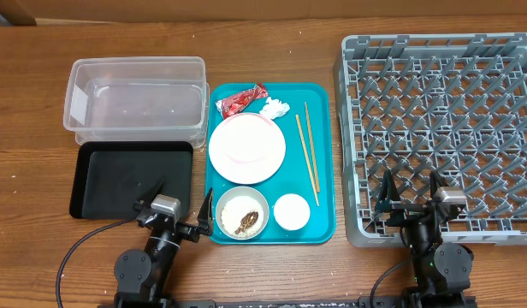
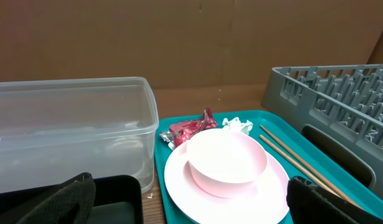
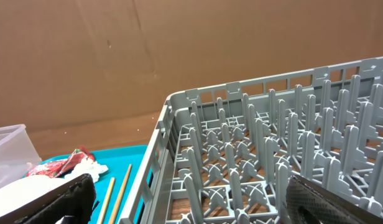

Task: Sort waste into correct bins and load items into the dishwasher

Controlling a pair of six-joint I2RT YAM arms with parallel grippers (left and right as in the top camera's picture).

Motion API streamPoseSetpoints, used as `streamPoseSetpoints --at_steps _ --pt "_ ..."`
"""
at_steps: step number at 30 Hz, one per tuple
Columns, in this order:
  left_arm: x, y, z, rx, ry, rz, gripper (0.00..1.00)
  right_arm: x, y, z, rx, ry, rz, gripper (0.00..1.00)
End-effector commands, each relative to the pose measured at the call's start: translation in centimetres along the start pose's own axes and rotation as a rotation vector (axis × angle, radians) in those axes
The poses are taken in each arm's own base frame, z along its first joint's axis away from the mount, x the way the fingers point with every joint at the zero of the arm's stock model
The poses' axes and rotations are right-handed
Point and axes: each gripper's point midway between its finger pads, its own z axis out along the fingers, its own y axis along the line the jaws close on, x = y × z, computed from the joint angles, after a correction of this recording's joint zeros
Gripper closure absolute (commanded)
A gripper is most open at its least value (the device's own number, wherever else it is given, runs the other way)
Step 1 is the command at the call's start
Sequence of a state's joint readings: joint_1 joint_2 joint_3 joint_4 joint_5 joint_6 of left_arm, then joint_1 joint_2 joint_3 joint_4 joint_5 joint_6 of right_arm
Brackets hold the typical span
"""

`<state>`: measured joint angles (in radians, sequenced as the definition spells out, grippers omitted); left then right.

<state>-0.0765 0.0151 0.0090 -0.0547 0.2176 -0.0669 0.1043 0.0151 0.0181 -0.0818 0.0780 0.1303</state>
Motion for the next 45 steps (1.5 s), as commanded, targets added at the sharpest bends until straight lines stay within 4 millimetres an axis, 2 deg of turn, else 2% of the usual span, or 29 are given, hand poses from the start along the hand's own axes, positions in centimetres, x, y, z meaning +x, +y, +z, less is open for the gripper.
streamPoseSetpoints --at_steps 1,27,34,36,39,41,45 --pt "-0.1 -0.1 0.0 0.007 -0.007 0.02 0.0 0.2 -0.1 0.0 0.001 -0.004 0.0 0.0" --pt "-0.1 -0.1 0.0 0.007 -0.008 0.02 0.0 0.2 -0.1 0.0 0.001 -0.004 0.0 0.0" --pt "-0.1 -0.7 -0.1 0.042 -0.007 0.007 0.0 0.2 -0.1 0.0 0.001 -0.004 0.0 0.0" --pt "-0.1 -0.8 -0.1 0.05 -0.004 -0.117 0.0 0.2 -0.1 0.0 0.001 -0.004 0.0 0.0" --pt "-0.3 -1.8 -0.1 0.108 0.003 -0.315 0.0 0.2 -0.1 0.0 0.0 -0.004 0.0 0.0" --pt "0.0 -3.1 -0.3 0.18 0.029 -0.332 0.0 0.3 0.4 0.0 -0.024 0.002 0.0 0.0" --pt "-0.2 -6.0 -1.2 0.352 0.061 -0.328 0.0 0.5 3.0 -0.3 -0.18 0.019 -0.001 0.0"
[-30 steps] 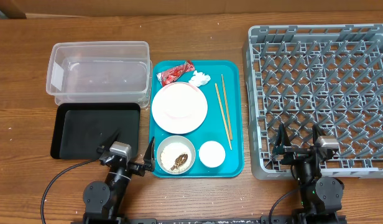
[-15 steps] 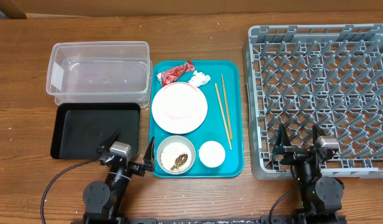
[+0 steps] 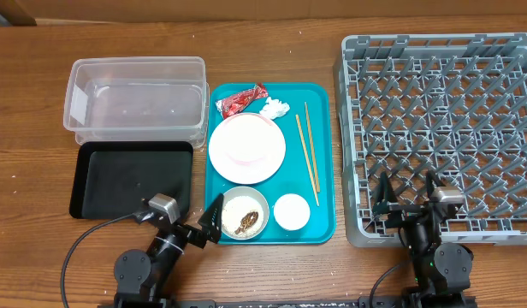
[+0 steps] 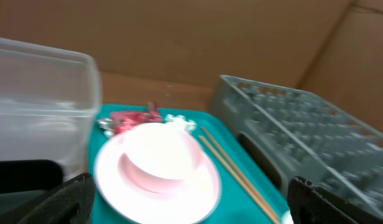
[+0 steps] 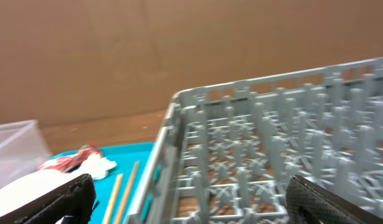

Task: Sort waste into correct bins and load items into the dishwasher

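Note:
A teal tray (image 3: 323, 224) holds a red wrapper (image 3: 238, 102), a crumpled tissue (image 3: 275, 108), a white plate (image 3: 246, 148), two chopsticks (image 3: 308, 147), a bowl with brown food scraps (image 3: 242, 213) and a small white cup (image 3: 292, 211). My left gripper (image 3: 191, 224) is open at the tray's front left corner, turned toward the bowl, holding nothing. In the left wrist view the plate (image 4: 157, 171) lies ahead of the open left gripper (image 4: 191, 211). My right gripper (image 3: 407, 198) is open over the front edge of the grey dish rack (image 3: 439, 128), with nothing in it.
A clear plastic bin (image 3: 135, 98) stands at the back left. A black tray (image 3: 131, 178) lies in front of it. The rack (image 5: 272, 143) fills the right wrist view, with the chopsticks (image 5: 120, 193) to its left. A cardboard wall stands behind the table.
My left gripper has swung right, from over the black tray's corner to the teal tray's edge by the bowl. The right gripper has shifted slightly. Both stay open.

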Controlling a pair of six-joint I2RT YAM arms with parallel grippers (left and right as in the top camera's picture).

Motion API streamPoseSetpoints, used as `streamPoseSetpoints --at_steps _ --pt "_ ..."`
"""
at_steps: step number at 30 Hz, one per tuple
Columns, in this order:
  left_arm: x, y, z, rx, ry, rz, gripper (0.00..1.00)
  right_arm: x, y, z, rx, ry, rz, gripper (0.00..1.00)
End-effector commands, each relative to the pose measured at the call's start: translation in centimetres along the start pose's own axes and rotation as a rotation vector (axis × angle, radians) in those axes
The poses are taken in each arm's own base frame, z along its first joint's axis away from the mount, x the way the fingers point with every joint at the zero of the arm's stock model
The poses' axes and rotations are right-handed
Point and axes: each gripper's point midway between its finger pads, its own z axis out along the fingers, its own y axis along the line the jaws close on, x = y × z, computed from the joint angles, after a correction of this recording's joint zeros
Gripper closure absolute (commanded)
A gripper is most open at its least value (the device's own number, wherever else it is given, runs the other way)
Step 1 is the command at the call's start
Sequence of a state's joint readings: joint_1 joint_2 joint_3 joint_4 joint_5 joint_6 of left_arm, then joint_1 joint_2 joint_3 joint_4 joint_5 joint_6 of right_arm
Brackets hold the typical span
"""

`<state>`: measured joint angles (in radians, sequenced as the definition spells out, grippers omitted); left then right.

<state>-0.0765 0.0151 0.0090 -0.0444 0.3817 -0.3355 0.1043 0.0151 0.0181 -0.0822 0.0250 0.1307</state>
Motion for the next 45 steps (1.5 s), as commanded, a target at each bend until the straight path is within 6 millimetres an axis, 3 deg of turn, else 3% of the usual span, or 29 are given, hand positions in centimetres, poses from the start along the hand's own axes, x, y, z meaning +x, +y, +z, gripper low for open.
streamPoseSetpoints --at_steps 1,6,11,15,20,24,31,33,35,39,42,45 --pt "0.7 -3.8 -0.6 0.21 0.067 -0.066 0.0 0.2 2.8 -0.2 -0.168 0.009 -0.002 0.0" --pt "-0.9 -4.4 -1.1 0.194 0.076 -0.073 0.0 -0.1 7.3 -1.6 -0.433 0.014 -0.006 0.0" --pt "-4.6 -4.9 -1.8 0.119 0.088 -0.087 0.0 -1.7 7.7 -2.0 -0.442 0.021 0.113 0.0" --pt "-6.3 -4.9 -1.5 0.053 0.195 -0.119 0.0 -3.3 7.9 -2.6 -0.426 0.049 0.119 0.0" --pt "-6.2 -4.9 0.3 0.009 0.468 -0.215 0.0 -5.5 8.3 -2.8 -0.397 0.157 0.139 0.0" --pt "-6.4 -6.2 2.3 0.047 0.704 -0.217 0.0 -7.4 8.7 -1.8 -0.355 0.307 0.168 0.0" --pt "-7.8 -11.4 6.1 0.349 0.822 -0.432 0.0 -9.4 9.6 1.0 -0.314 0.547 0.223 0.0" --pt "-6.7 -11.8 6.8 0.366 0.861 -0.434 0.0 -8.8 9.5 1.6 -0.294 0.609 0.243 0.0" --pt "-4.3 -11.8 7.3 0.297 0.929 -0.39 0.0 -8.1 9.4 2.0 -0.283 0.651 0.253 0.0" --pt "1.5 -10.1 6.8 -0.01 1.067 -0.143 0.0 -7.2 9.0 2.8 -0.262 0.686 0.26 0.0" --pt "4.4 -9.1 6.0 -0.208 1.121 0.024 0.0 -6.7 7.9 3.4 -0.17 0.695 0.316 0.0" --pt "6.6 -9.3 5.9 -0.267 1.168 0.074 0.1 -6.5 7.0 3.7 -0.105 0.692 0.336 0.0"
